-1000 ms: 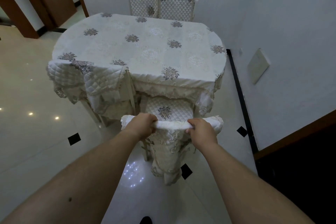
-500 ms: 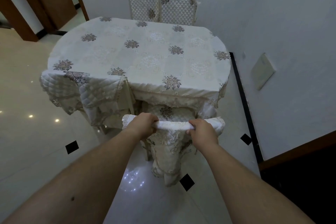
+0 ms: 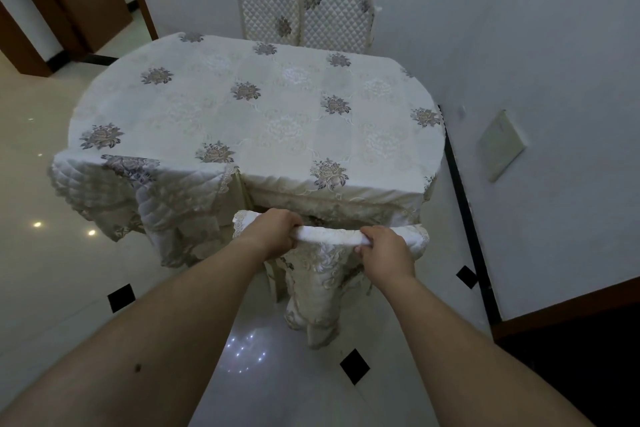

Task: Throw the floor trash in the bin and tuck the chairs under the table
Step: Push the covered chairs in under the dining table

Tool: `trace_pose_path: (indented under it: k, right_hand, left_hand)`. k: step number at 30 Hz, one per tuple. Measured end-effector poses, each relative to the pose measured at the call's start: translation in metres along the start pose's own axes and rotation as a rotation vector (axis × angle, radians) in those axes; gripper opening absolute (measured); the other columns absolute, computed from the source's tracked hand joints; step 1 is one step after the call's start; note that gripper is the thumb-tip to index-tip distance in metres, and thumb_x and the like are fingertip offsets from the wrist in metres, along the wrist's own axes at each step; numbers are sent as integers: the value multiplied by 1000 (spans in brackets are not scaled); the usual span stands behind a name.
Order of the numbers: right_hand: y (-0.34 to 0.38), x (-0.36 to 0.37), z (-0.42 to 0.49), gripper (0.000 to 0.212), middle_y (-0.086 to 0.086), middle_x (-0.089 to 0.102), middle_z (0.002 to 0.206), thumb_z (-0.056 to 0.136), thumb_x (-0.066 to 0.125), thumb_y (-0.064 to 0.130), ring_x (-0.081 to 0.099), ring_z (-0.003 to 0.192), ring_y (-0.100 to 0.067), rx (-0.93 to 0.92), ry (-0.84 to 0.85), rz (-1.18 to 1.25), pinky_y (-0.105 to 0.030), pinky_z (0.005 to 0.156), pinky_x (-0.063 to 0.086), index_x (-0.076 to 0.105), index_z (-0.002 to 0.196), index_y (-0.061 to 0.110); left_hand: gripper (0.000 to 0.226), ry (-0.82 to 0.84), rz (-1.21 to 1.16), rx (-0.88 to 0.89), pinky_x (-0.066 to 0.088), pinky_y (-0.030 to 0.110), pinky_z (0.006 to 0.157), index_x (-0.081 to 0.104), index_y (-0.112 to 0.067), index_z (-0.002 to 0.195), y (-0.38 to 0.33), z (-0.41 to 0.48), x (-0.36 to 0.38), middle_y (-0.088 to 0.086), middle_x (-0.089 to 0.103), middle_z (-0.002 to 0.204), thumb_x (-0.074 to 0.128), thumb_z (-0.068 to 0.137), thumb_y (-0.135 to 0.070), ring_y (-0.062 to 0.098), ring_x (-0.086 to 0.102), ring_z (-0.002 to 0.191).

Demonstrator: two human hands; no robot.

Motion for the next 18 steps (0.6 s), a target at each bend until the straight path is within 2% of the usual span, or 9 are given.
trace_pose_path:
  k: [4,10,14,18]
  right_hand:
    - [5,4,19,6,3,67,97,85,66,16,62,94,-23,31,11,14,-31,70,43,67,90,17]
    - [14,6,46,27,-3,67,119,87,68,18,59,114,-27,39,-26,-18,-33,87,46,71,114,17]
    - [17,7,61,14,-3,69,107,86,66,19,61,104,-27,48,-42,-18,-32,75,44,70,99,17]
    - [21,6,73,17,-3,71,103,85,67,19,63,103,-29,61,-30,-14,-33,78,48,72,102,17]
  left_hand:
    - [23,10,9,12,53,37,77,74,-21,102,8,21,-8,3,73,97,72,80,-15,27,65,95]
    - [21,-4,11,23,55,40,79,74,-19,100,19,48,-19,5,72,94,71,80,-14,28,65,94]
    - [21,18,-7,17,54,36,76,75,-22,99,25,65,-24,3,73,91,75,79,-16,27,66,89]
    - [23,31,-43,2,44,30,66,76,-26,98,30,77,-28,2,72,86,76,80,-12,24,65,83]
Point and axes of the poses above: each hand's wrist, its own z-axis towards the middle knuckle, its own x-axis out of the palm, y = z × x, the point moved 8 cm from there along z, towards the middle knuckle
